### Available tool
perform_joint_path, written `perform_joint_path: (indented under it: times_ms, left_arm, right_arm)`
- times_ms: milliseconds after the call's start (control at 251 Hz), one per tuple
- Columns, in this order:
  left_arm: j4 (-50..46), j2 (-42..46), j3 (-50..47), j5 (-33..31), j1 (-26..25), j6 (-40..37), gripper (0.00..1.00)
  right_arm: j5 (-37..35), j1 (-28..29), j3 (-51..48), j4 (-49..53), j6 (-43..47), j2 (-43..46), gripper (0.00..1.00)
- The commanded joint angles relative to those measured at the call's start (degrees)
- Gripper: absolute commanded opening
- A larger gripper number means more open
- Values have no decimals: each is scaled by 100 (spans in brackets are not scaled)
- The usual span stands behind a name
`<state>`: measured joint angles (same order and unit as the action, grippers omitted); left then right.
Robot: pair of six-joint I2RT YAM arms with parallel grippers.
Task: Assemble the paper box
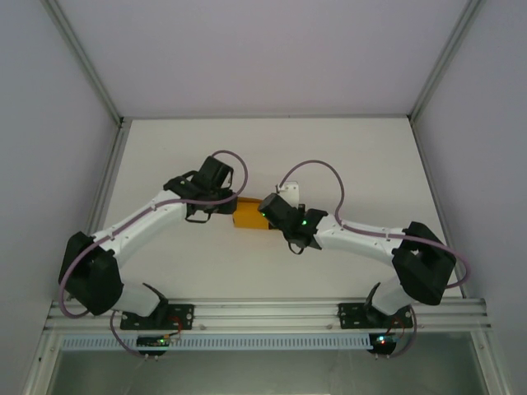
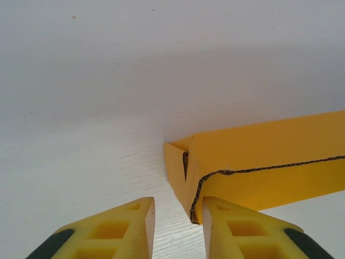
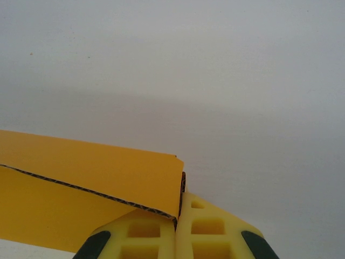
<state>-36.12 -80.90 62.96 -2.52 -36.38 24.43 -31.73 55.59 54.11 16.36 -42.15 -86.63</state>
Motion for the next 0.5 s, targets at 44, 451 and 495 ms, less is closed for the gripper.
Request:
perform_joint_path:
  times_ms: [44,451,495]
  left_arm:
    - [17,-27,79,101,-2,-105,27]
    - [118,-260,293,404,-53,236,10]
    - [60,-235,313,418,-70,372,10]
  right_arm:
    - [943,19,-412,1245,23,-427,0]
    - [960,26,-270,1342,-4,-591,0]
    - [950,30,-261,1350,-21,-609,0]
